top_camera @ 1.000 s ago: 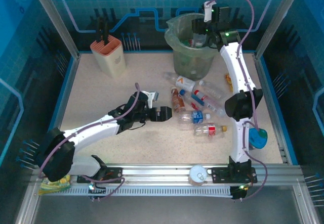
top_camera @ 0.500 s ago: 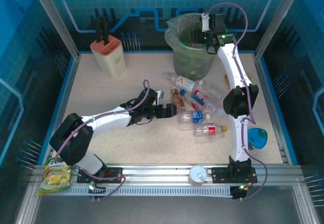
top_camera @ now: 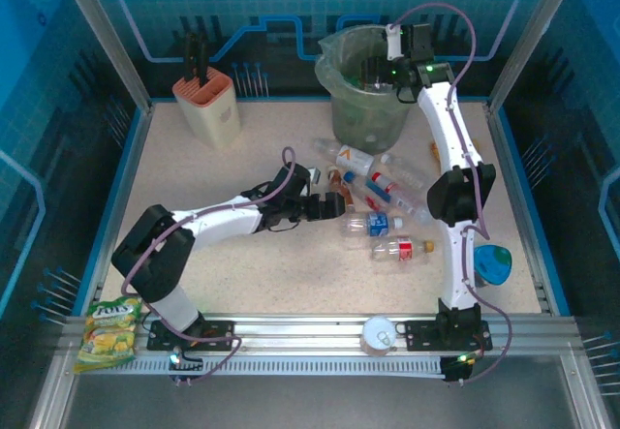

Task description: Put the plastic bottles in the bin

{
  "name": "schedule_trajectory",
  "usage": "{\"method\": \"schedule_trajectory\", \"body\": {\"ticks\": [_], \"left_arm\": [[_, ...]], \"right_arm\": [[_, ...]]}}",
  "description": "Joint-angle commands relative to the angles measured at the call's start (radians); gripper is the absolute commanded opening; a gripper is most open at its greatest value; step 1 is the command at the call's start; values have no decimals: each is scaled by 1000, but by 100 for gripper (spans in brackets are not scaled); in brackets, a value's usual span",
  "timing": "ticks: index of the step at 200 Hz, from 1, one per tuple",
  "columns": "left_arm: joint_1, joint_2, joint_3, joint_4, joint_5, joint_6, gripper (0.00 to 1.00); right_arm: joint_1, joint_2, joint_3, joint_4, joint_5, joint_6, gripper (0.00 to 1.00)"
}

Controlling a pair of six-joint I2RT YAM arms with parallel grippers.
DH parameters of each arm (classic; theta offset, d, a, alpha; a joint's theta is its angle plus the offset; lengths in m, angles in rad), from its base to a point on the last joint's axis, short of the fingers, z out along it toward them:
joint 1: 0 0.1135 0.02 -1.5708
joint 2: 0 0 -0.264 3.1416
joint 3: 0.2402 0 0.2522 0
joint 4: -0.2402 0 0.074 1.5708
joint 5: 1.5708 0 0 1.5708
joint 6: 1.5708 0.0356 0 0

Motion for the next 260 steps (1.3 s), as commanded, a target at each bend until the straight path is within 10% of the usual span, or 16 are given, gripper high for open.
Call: {"method": "schedule_trajectory", "body": {"ticks": [1,117,203,260], "left_arm": [[15,12,36,-23,-1,-26,98],[24,157,178,-81,37,-96,99],[14,264,230,-47,53,-152,96],[-2,291,210,-30,36,-174,85]], "right_arm": [[-10,-100,58,-15,-42,14,88],[-10,-511,-258,-322,-197,130,100],[4,-1000,-1130,120,-357,372,100],[48,-993,-1266,160,-407,450,100]]}}
